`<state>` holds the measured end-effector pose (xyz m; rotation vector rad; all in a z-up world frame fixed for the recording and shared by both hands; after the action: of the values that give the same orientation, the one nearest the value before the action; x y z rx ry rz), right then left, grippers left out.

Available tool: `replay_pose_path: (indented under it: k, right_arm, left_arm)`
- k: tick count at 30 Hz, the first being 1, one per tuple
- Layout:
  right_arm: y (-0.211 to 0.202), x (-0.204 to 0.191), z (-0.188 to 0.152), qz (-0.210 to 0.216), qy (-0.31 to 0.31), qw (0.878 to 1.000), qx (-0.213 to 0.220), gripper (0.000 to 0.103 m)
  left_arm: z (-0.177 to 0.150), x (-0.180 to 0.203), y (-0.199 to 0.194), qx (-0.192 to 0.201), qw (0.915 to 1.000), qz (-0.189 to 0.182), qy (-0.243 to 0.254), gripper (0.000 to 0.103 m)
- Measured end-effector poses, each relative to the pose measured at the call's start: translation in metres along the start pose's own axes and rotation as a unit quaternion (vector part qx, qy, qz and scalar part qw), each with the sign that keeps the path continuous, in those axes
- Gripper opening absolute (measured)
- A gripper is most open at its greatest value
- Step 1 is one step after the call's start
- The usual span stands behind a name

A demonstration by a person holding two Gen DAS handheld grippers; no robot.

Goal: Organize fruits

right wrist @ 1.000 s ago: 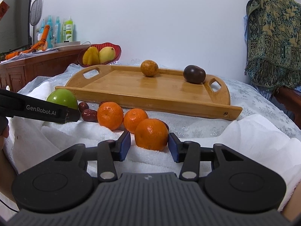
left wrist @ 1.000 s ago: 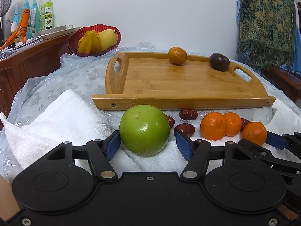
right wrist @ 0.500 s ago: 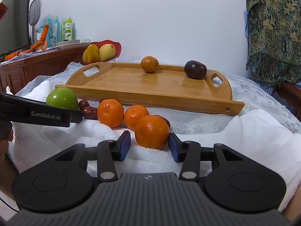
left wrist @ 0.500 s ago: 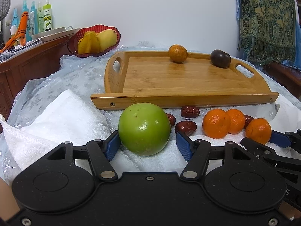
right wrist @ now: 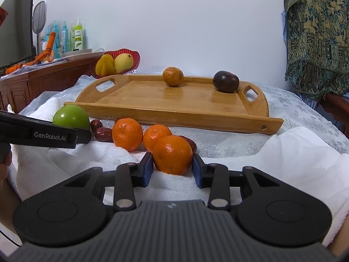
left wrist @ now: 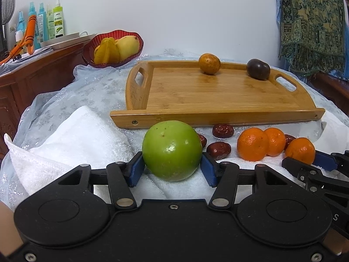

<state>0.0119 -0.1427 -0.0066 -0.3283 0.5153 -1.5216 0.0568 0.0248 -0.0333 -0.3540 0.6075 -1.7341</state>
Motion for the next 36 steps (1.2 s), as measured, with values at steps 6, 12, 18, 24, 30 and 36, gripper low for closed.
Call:
replay_pose_path:
  k: [6, 12, 18, 24, 30, 36]
  right_arm:
    - [-0.006, -0.001, 0.003, 0.006, -0.001, 1.0, 0.015, 0.041]
    - [-0.008, 0.001, 0.008, 0.005, 0.003, 1.0, 0.026, 0.041]
    - [-0.008, 0.006, 0.017, 0.005, 0.004, 0.999, 0.037, 0.041]
    - [-0.006, 0.014, 0.027, 0.001, 0.007, 0.999, 0.05, 0.041]
    - [-0.004, 0.022, 0.04, -0.004, 0.009, 0.998, 0.065, 0.041]
    - [0.001, 0.036, 0.055, -0.009, 0.022, 0.997, 0.078, 0.041]
  left_arm:
    - [0.001, 0.0, -0.005, 0.0, 1.0, -0.001, -0.004, 0.053]
    - [0.006, 0.001, -0.012, 0.004, 1.0, -0.004, -0.007, 0.053]
    - [0.014, 0.005, -0.021, 0.013, 0.9999, -0.009, -0.006, 0.053]
    - [0.023, 0.012, -0.025, 0.022, 0.9996, -0.016, -0.001, 0.053]
    - [0.033, 0.021, -0.023, 0.028, 0.9992, -0.029, 0.005, 0.053]
    - [0.048, 0.03, -0.02, 0.038, 0.9984, -0.04, 0.01, 0.053]
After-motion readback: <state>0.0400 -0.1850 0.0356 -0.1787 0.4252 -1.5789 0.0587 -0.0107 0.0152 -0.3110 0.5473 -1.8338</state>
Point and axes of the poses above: each gripper's, at about its wrist camera, not at the fingertips, and y roughly the way its jaws point, x to its right, z to its top, the point moved 5 cm from there along y, roughly the way its jaws point, and after that the axes turned 6 degrees about y, right-handed, at the moved point
